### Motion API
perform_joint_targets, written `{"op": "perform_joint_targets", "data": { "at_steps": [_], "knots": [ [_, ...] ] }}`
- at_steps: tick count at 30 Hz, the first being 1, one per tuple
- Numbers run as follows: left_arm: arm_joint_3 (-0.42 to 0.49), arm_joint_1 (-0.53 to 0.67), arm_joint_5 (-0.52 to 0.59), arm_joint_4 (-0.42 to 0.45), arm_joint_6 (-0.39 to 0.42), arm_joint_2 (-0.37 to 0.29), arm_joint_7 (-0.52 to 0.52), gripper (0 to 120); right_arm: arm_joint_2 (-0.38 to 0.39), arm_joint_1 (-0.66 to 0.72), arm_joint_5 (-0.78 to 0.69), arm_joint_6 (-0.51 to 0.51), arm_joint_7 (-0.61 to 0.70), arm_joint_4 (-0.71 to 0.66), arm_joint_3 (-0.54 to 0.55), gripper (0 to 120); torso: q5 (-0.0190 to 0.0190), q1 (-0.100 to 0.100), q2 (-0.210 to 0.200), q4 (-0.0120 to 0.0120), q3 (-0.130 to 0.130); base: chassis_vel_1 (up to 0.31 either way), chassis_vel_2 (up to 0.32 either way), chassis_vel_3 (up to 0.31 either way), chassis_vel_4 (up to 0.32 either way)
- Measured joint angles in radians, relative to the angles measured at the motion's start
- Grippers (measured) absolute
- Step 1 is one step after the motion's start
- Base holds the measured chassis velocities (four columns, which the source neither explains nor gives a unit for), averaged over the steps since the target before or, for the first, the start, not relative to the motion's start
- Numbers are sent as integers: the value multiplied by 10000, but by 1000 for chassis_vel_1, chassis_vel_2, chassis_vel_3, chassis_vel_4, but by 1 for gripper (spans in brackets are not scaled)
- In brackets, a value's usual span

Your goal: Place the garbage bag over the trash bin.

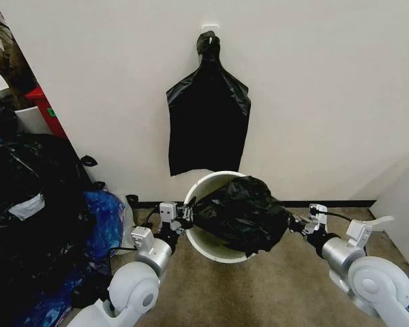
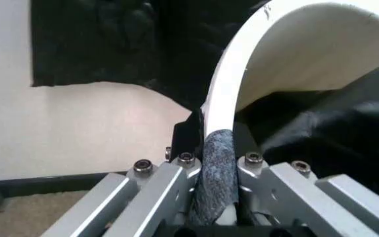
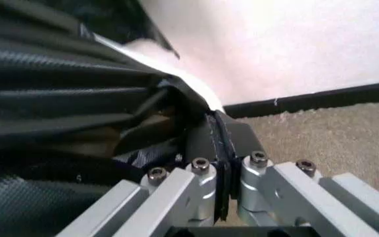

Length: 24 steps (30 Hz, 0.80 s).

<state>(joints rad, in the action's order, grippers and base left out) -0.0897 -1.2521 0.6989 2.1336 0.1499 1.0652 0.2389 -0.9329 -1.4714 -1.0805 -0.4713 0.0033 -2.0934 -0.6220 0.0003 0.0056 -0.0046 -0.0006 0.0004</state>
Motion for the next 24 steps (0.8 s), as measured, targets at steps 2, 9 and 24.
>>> {"op": "perform_joint_targets", "data": {
  "at_steps": [2,9,24],
  "knots": [
    [0,-60,74,51,-28,5,-201,4,77,49,718,115,-1077,417,37,0,0,0,0,0,0,0,0,0,0],
    [-1,-114,330,101,-81,31,-284,4,73,54,2098,516,-2033,676,173,0,0,0,0,0,0,0,0,0,0],
    [169,522,465,-930,-11,424,906,4,100,-925,3405,864,-411,-1587,-326,49,-3,0,0,0,0,0,0,0,0]
  ]
}}
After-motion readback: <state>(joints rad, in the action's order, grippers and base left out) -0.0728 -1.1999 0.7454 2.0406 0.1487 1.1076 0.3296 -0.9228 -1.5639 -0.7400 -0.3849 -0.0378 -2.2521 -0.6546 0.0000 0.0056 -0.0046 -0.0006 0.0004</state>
